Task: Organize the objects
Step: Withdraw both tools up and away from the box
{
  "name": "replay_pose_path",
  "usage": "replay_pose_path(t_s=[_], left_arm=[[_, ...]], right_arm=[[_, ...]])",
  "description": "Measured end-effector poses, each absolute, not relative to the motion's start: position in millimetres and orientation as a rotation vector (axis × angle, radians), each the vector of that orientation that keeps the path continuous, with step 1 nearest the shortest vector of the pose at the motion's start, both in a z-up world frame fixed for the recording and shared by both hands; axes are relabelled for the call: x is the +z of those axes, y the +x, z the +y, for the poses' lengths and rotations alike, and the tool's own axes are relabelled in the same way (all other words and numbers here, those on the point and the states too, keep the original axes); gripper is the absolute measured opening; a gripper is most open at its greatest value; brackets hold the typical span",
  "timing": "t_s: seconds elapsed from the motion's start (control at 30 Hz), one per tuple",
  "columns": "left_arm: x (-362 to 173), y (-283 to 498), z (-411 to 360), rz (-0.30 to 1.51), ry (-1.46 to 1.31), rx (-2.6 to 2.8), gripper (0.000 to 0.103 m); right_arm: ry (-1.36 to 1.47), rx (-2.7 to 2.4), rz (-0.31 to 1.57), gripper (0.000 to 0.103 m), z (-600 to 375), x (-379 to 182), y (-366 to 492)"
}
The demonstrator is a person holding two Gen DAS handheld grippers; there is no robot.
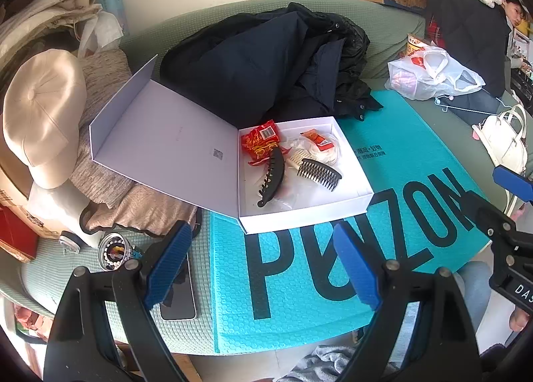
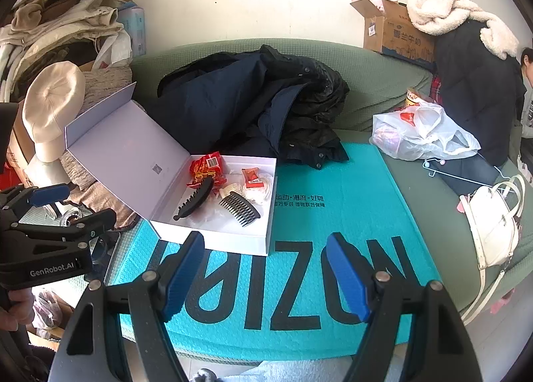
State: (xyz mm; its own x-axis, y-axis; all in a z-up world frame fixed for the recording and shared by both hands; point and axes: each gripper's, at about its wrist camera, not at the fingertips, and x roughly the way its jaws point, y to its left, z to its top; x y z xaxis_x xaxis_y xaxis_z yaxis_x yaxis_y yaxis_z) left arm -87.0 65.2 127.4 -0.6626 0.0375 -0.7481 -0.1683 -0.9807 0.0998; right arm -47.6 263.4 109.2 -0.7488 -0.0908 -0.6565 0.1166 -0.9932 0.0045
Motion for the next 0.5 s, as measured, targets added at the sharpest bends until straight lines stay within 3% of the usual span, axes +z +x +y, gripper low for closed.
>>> replay_pose_path(t_s=[0.5], left_arm=[[117.4, -90.1, 71.3, 0.257, -1.238, 2.730, 0.090]], right_arm=[[1.115, -2.829, 0.037, 0.076, 270.6, 94.4, -50.6]])
